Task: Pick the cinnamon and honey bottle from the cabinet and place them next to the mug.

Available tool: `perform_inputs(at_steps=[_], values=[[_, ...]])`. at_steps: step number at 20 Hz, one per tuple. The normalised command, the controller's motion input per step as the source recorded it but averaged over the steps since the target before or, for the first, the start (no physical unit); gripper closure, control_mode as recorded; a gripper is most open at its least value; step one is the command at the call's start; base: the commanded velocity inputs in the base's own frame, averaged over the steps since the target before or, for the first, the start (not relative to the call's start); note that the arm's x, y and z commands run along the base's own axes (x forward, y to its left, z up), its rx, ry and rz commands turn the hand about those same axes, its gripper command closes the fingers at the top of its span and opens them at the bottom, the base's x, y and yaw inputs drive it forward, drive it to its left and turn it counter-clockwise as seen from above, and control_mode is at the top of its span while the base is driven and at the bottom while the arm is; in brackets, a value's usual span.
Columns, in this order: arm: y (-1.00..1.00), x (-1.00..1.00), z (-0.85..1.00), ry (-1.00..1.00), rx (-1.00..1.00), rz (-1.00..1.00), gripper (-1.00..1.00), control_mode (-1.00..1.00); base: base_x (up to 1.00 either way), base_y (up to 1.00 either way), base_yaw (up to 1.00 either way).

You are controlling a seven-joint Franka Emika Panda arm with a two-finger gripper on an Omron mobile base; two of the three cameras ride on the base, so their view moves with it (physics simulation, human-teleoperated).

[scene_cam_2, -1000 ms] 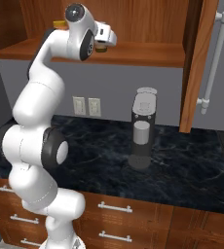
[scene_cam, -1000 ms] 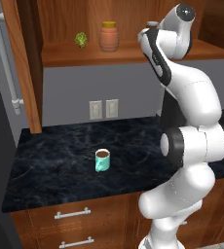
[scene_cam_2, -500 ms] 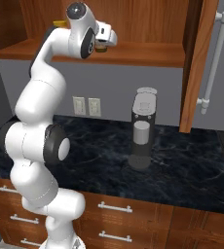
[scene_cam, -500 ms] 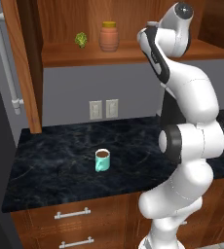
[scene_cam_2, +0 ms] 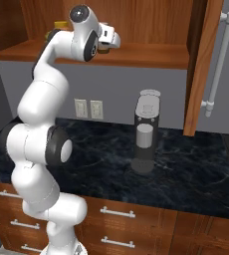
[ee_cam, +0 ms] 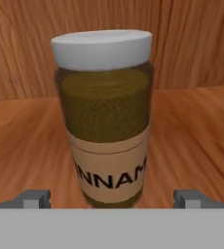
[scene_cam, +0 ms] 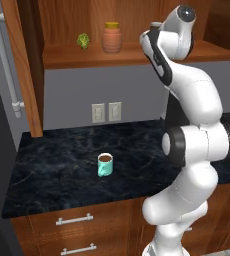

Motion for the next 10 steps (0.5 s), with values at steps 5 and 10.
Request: perform_inputs(at_steps=[5, 10], values=[[0.00, 0.28, 0.00, 0.00, 0.00, 0.00, -1.00, -1.00, 0.00, 0.00, 0.00], [0.00, 0.17, 0.00, 0.00, 0.00, 0.00, -1.00, -1.00, 0.00, 0.00, 0.00]])
